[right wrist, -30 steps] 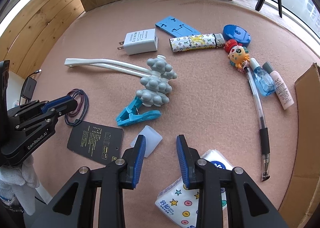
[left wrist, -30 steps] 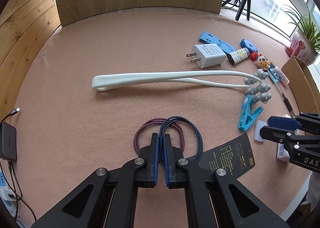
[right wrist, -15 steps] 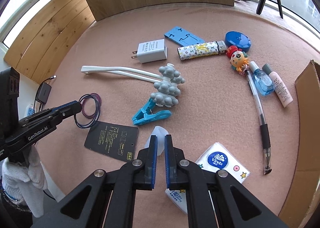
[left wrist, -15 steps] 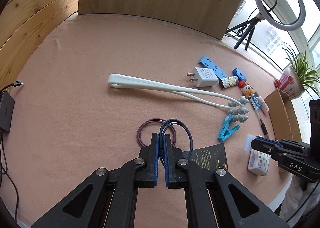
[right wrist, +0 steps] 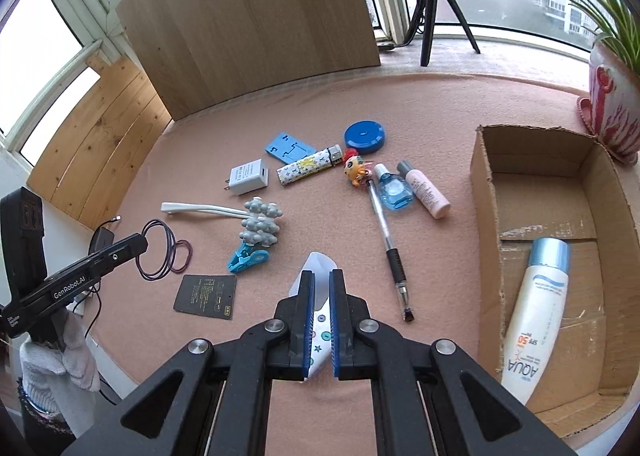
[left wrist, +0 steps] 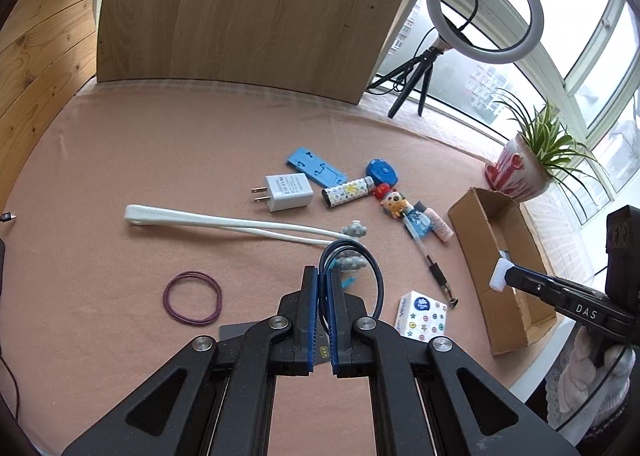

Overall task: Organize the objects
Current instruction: 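Carry the cable coil with the left tool into the box while the right tool carries the tissue pack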

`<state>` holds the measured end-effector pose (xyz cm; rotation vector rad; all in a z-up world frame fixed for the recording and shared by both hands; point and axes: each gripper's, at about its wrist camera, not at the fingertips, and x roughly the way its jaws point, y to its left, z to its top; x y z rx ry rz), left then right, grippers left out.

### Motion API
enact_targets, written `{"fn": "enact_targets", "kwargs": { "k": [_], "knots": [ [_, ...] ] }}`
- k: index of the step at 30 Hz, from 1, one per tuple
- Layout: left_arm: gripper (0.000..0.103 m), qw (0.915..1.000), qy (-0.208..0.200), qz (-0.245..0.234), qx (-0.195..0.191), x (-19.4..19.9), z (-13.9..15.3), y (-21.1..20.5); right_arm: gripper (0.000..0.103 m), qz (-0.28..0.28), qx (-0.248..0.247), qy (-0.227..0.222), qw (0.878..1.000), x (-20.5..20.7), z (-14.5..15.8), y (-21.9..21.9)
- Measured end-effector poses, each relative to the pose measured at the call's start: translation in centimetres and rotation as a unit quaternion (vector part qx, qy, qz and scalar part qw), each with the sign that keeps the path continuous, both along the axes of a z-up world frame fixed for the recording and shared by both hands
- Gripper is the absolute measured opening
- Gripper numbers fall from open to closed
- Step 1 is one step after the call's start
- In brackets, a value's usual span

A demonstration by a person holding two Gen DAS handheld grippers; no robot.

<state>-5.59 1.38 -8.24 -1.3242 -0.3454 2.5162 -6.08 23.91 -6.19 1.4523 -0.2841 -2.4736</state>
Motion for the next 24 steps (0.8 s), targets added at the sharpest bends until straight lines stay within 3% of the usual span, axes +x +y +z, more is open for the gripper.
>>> {"fn": "enact_targets", "kwargs": {
  "k": [7,16,24],
  "knots": [
    [0.004,0.9971,0.013,-0.073,0.016,-0.3,1.1,9.0,0.006,-0.07,0.014,0.023,0.997,2.3,2.0,7.3],
    [0.004,0.9852,0.012,-0.168,0.03,-0.1,0.7,21.6,0.006,-0.148,0.026,0.021,0.988,4.7,1.9,16.0],
    [0.004,0.9767,0.005,-0.213,0.022,0.6,-0.3,28.2,0.006,-0.171,0.018,0.013,0.985,5.4,0.9,20.0]
  ]
}}
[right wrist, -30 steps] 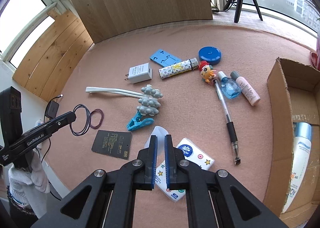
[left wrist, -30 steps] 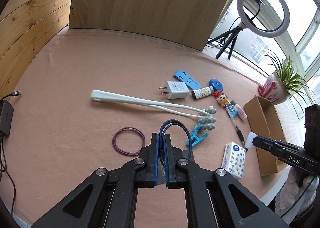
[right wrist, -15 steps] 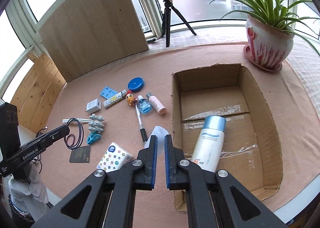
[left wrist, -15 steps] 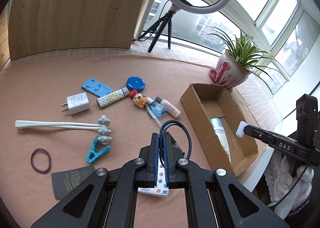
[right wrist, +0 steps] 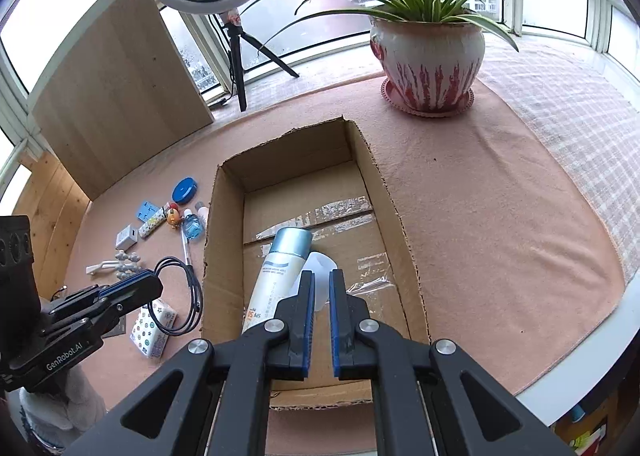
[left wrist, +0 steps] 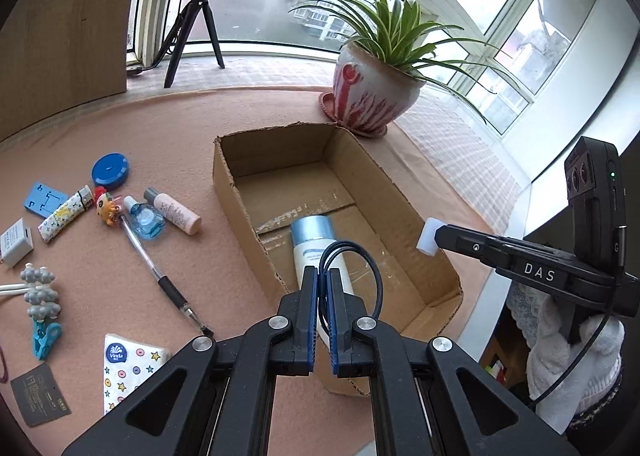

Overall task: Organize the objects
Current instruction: 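Carry the cable coil with the left tool into the box while the right tool carries the tissue pack, then grasp the dark red cable loop with the left tool while the right tool grasps the blue clothespin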

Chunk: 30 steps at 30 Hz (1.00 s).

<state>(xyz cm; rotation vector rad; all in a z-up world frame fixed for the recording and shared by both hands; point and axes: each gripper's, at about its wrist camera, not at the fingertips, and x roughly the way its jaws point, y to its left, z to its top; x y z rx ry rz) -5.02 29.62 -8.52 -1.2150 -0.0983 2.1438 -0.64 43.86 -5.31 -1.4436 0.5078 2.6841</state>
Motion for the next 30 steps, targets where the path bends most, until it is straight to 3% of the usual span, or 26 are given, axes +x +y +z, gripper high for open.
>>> {"fn": "enact_targets", "kwargs": {
  "k": [10,11,13,14,16,17,30],
  "knots": [
    [0.005,1.0,0.007,-0.001,-0.001,0.1,-0.3,0.6,0.007,0.0,-0.007,-0.004,1.0,-0.3,-0.6,1.3],
    [0.007,1.0,0.007,0.001,0.002,0.1,-0.2,0.5,0.008,0.001,-0.006,-0.004,1.0,-0.3,-0.6,1.3],
    [0.026,1.0,0.006,0.005,0.004,0.1,-0.1,0.2,0.012,0.0,-0.001,-0.003,1.0,-0.4,-0.6,1.2],
    [0.029,0.9999,0.008,0.008,0.002,0.1,0.0,0.0,0.017,0.0,0.001,-0.005,1.0,-0.4,-0.6,1.2],
    [0.031,0.9999,0.008,0.014,0.002,0.1,0.1,-0.6,0.045,-0.009,-0.003,-0.005,1.0,-0.4,-0.6,1.4],
    [0.031,0.9998,0.008,0.018,0.002,0.1,0.1,-0.9,0.047,-0.015,-0.007,0.001,1.0,-0.3,-0.5,1.5],
    [0.031,0.9951,-0.003,0.099,-0.001,0.1,0.6,-9.6,0.047,0.018,-0.032,0.002,0.999,-1.6,-0.1,-2.4]
  ]
}}
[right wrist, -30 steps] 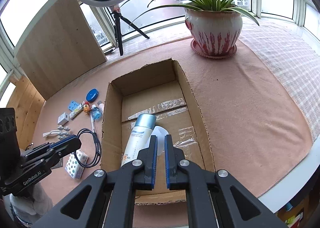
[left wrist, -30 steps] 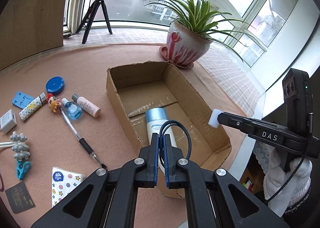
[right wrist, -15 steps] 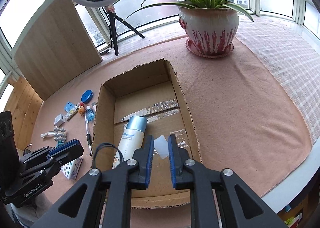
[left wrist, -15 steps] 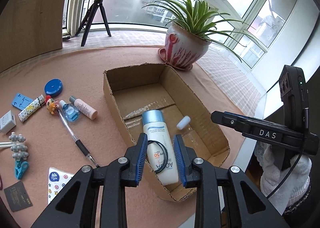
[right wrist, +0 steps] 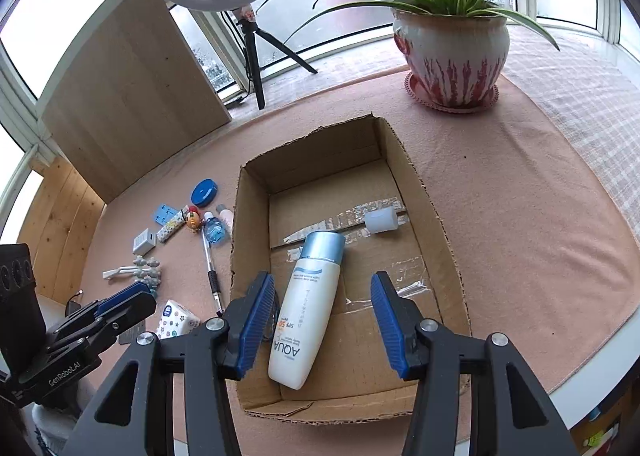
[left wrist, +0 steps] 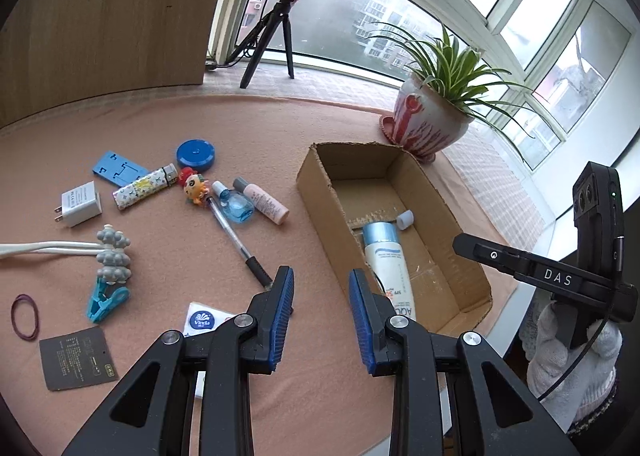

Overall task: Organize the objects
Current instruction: 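Grasp the dark red cable loop with the left tool while the right tool grasps the blue clothespin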

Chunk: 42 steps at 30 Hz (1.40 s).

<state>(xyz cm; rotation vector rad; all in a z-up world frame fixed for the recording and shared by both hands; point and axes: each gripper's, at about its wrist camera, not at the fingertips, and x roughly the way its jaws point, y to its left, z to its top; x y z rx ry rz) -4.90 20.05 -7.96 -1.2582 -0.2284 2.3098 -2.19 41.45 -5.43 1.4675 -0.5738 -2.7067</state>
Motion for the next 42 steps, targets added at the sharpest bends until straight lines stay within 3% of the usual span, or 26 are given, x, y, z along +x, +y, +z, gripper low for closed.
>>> {"fn": "enact_targets", "kwargs": {
  "k": [9,23,33,42],
  "knots": [
    [0.031,0.9961,-0.021,0.084,-0.016,-0.2,-1.3,-10.3,0.047,0.052,-0.016,-0.004,0.998,-1.4,0.0,-6.0],
    [0.031,0.9795,-0.06,0.185,-0.054,-0.4,-4.7,-24.2,0.047,0.153,-0.018,-0.041,0.987,-3.3,-2.3,-18.3],
    [0.031,0.9754,-0.082,0.189,-0.079,-1.2,-7.4,-28.2,0.05,0.184,-0.022,-0.073,0.98,-5.7,-5.2,-26.3],
    [0.031,0.9777,-0.081,0.16,-0.11,-3.0,-9.3,-28.3,0.05,0.144,0.012,-0.103,0.984,-8.1,-7.9,-29.7]
  ]
}}
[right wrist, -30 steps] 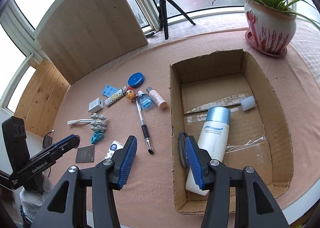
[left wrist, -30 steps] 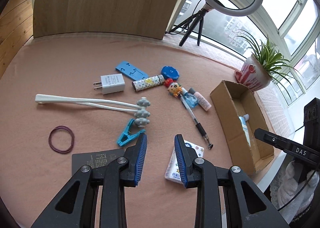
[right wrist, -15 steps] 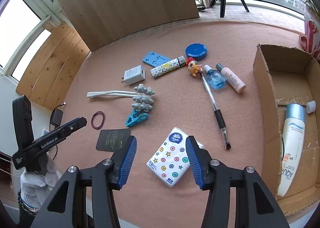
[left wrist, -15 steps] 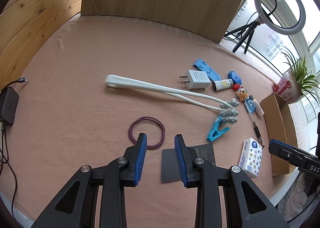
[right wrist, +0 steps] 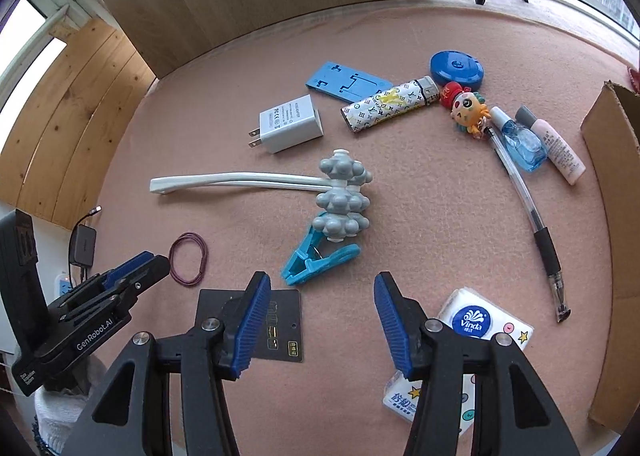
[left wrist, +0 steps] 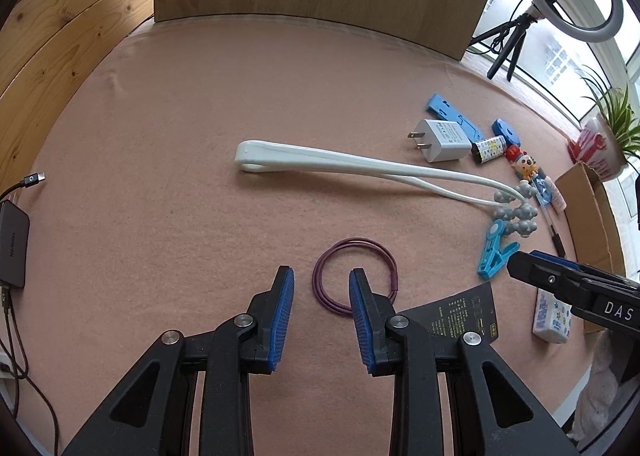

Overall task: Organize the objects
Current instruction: 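Grasp the dark red cable loop with the left tool while the right tool grasps the blue clothespin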

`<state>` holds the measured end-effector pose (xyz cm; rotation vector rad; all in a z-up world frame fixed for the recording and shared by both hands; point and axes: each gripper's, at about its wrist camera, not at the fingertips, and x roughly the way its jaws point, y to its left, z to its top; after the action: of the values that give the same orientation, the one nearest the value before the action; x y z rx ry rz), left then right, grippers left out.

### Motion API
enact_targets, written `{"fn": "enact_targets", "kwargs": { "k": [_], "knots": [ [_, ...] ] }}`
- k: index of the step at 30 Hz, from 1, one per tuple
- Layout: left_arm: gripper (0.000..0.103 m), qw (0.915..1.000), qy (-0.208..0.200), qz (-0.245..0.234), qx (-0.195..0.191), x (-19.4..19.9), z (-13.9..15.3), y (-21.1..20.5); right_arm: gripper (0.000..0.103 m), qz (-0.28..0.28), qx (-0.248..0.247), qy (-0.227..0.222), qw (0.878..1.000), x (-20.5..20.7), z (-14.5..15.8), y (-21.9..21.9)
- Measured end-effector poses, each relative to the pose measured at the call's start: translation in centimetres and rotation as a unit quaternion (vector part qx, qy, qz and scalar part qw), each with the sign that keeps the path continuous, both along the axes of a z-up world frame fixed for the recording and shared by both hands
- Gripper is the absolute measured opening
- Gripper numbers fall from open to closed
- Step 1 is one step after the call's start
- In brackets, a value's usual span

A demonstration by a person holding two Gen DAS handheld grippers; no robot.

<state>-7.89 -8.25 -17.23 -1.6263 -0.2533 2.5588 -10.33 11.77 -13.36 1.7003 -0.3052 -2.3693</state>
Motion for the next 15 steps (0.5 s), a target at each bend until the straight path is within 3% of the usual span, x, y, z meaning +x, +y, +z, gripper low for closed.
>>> {"fn": "enact_targets", "kwargs": {
  "k": [8,15],
  "knots": [
    [0.03,0.999,-0.001,-0.038,-0.023,-1.2,-0.8,1.3,0.05,-0.028,0.041,-0.006,0.999,-1.5,-1.4,-2.0],
    [0.009,0.9984,0.005,-0.044,-0.037,-1.4,-0.9,1.3,0.05,-0.034,0.082,0.003,0.996,-2.1,-1.9,-3.3]
  ]
}}
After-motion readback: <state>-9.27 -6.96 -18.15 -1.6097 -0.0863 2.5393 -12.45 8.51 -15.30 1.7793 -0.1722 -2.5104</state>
